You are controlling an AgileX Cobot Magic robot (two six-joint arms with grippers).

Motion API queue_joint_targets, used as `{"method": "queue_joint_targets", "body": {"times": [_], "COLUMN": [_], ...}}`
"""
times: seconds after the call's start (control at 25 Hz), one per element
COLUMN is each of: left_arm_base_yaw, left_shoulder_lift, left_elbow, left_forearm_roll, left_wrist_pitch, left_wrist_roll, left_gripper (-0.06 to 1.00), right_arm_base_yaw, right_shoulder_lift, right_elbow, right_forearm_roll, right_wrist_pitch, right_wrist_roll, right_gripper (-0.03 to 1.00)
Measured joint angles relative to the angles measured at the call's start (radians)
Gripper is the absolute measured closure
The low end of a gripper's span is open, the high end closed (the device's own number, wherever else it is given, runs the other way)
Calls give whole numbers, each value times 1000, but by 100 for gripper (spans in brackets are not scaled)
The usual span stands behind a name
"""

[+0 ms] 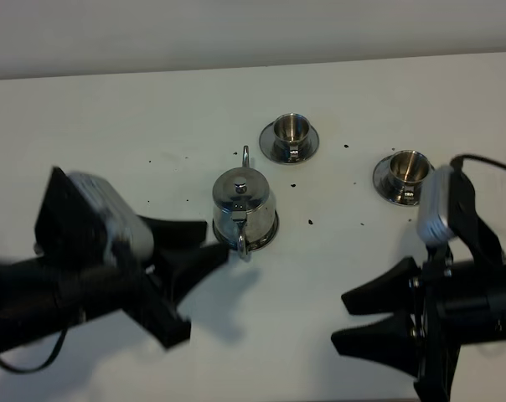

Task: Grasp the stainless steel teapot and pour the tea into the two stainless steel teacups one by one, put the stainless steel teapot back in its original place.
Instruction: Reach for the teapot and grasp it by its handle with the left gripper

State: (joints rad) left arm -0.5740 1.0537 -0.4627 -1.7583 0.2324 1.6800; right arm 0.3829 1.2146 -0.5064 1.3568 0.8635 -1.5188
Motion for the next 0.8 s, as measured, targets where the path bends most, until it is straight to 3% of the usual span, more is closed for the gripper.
{"method": "queue_joint_targets", "body": {"times": [0.16,0.32,0.48,0.64,0.8], "left_arm_base_yaw": [0,0,0,0,0], "left_shoulder_lift": [0,0,0,2,2], "left_elbow": [-49,-93,-136,-182,-202], "left_forearm_roll": [75,185,263,281,283], "left_wrist_pitch": [-104,-147,-179,-212,-275], "left_wrist_roll": [-147,-252,-309,-323,-323], "left_gripper": [57,57,57,57,57], "right_arm_base_yaw": [0,0,0,0,0], "right_shoulder_lift": [-2,-62,-187,-346,-507], "right_elbow": [-124,-237,-292,-292,-291], "right_forearm_roll": [-218,-520,-821,-1066,-1209], "right_wrist_pitch": [1,19,98,224,326], "right_wrist_roll": [302,692,1038,1279,1436], "right_gripper": [51,53,56,57,57]}}
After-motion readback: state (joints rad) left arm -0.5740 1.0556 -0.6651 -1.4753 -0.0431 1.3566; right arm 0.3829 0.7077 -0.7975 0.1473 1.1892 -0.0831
